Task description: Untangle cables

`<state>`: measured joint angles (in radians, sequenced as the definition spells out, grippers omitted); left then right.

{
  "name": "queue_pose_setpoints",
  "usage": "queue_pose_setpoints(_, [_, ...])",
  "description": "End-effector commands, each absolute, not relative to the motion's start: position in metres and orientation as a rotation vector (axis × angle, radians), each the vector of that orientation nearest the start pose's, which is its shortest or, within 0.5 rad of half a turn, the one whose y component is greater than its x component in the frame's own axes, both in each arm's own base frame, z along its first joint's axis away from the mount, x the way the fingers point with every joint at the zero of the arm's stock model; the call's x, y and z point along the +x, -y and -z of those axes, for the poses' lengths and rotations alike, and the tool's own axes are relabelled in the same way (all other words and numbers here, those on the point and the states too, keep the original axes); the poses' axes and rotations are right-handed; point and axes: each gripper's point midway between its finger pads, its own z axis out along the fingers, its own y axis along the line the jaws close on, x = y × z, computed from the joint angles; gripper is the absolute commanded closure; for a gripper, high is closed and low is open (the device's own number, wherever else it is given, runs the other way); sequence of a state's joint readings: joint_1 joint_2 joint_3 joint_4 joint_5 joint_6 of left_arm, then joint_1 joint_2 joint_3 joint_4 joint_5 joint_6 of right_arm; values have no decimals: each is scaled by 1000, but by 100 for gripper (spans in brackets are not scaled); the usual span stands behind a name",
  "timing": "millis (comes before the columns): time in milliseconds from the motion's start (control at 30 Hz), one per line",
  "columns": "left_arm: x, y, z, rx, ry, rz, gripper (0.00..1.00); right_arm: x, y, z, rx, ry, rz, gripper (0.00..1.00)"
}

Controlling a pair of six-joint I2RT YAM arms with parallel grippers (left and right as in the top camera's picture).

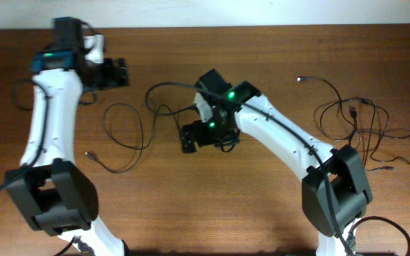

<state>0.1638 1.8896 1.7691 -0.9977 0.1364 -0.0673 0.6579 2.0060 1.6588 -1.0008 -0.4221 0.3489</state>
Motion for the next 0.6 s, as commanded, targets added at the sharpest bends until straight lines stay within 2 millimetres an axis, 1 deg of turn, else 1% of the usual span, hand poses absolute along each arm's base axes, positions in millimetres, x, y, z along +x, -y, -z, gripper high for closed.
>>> queue_pose_setpoints(0, [436,-122,-187,-607,-2611,121,1,289,-372,-112,-638,-2879,-850,2])
queue_pose_setpoints(67, [417,-147,-181,-711,-2635,109,1,292,-405,-124,-711,-2730,-897,2])
queue_pose_setpoints(100, [412,-157,-180,-745,-2631,103,1,297,-415,-125,-633,-2701,-848,2])
queue_pose_setpoints(133, [408,-166,-180,-775,-2622,97,1,304,-415,-123,-486,-2708,-759,2])
queue_pose_setpoints(200, [402,-179,-180,-817,-2609,88,1,310,-411,-120,-286,-2709,-652,2])
queue_pose_setpoints(233, [400,-183,-180,-831,-2604,85,1,312,-411,-120,-219,-2705,-629,2])
queue_pose_setpoints(300, [399,-186,-180,-840,-2601,83,1,311,-415,-122,-205,-2693,-647,2])
queue_pose_setpoints(433, [399,-186,-180,-840,-2601,83,1,310,-416,-122,-207,-2697,-657,2])
queue_pose_setpoints(467, [399,-186,-180,-840,-2601,83,1,311,-417,-124,-202,-2690,-667,1])
queue_pose_setpoints(500, [399,-186,-180,-840,-2601,83,1,313,-420,-126,-160,-2684,-690,1])
queue_pose_setpoints(567, [399,-186,-180,-840,-2601,83,1,322,-426,-132,-112,-2640,-723,1])
